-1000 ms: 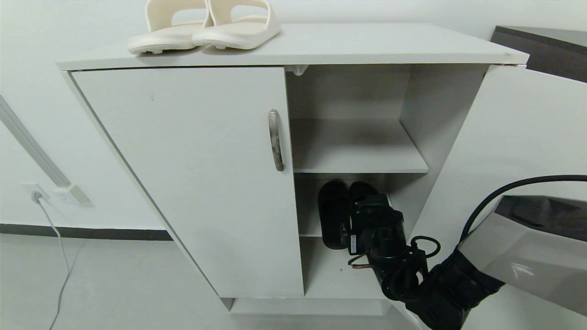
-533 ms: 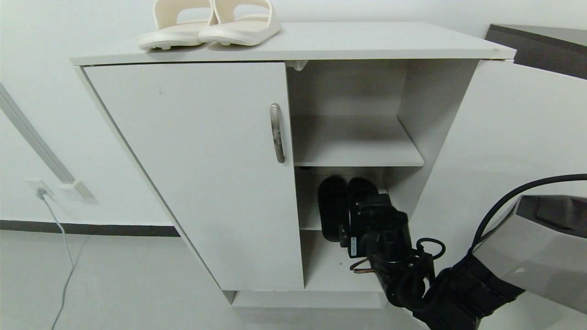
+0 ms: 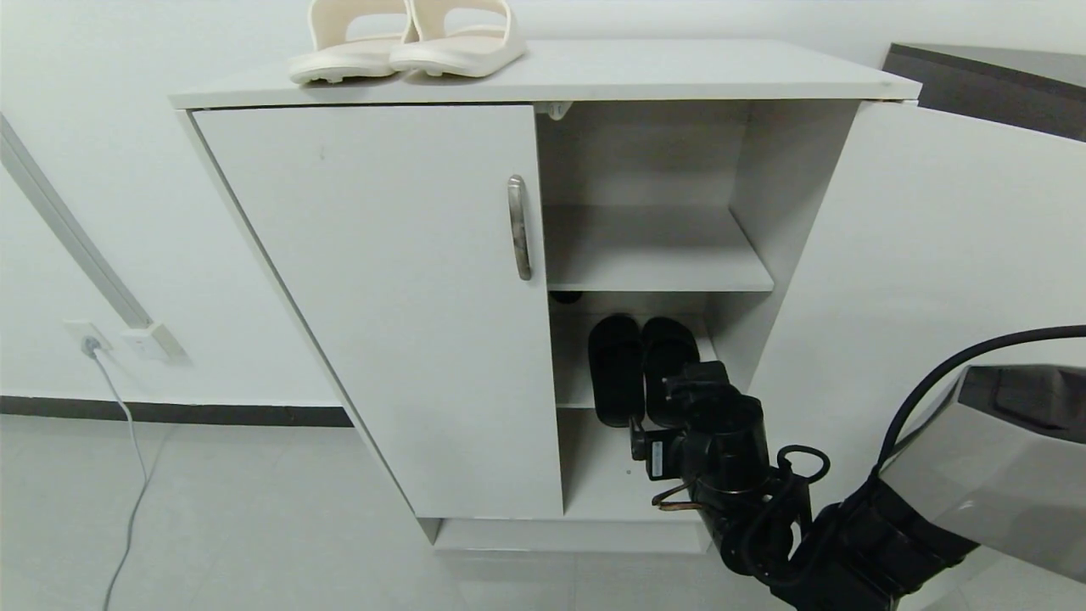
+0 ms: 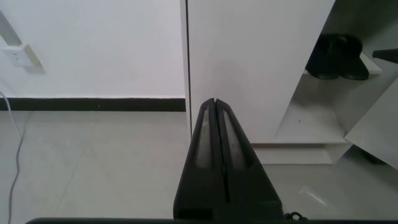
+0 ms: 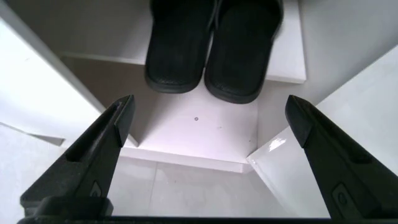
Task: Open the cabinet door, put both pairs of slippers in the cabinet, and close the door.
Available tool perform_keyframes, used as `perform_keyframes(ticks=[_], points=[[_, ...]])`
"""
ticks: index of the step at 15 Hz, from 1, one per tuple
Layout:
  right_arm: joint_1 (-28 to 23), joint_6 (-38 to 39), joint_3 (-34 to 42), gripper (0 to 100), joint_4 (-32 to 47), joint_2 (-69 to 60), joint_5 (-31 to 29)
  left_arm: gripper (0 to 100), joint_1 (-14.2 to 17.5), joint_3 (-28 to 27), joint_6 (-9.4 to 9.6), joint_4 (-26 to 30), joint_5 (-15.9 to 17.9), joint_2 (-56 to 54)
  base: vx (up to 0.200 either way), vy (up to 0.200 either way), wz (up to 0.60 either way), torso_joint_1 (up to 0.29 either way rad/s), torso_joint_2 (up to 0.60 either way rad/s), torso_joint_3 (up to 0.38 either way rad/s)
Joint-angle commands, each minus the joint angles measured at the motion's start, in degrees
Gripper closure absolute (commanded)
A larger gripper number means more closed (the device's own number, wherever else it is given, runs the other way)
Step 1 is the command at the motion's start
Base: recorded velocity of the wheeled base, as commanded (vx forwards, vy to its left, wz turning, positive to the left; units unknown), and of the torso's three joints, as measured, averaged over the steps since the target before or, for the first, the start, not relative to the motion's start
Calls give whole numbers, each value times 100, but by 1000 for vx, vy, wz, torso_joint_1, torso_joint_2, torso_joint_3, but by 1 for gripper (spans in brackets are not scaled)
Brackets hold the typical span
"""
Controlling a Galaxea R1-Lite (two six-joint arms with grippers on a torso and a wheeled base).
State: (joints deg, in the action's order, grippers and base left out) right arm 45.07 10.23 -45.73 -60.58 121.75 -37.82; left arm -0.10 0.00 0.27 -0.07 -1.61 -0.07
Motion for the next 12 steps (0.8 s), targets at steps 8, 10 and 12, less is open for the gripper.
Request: perform_keyframes(ticks=[8, 10, 12], points=[[2, 6, 38, 0, -7, -55, 2, 100, 1, 0, 0, -1, 12, 7, 0, 0, 0, 0, 2, 95], [-16, 6, 81, 0, -7, -55, 2, 100, 1, 0, 0, -1, 12, 7, 0, 0, 0, 0, 0, 149], [2, -12, 196, 0, -7, -63, 2, 100, 1, 0, 17, -1, 3, 7, 0, 0, 0, 4, -1, 28]])
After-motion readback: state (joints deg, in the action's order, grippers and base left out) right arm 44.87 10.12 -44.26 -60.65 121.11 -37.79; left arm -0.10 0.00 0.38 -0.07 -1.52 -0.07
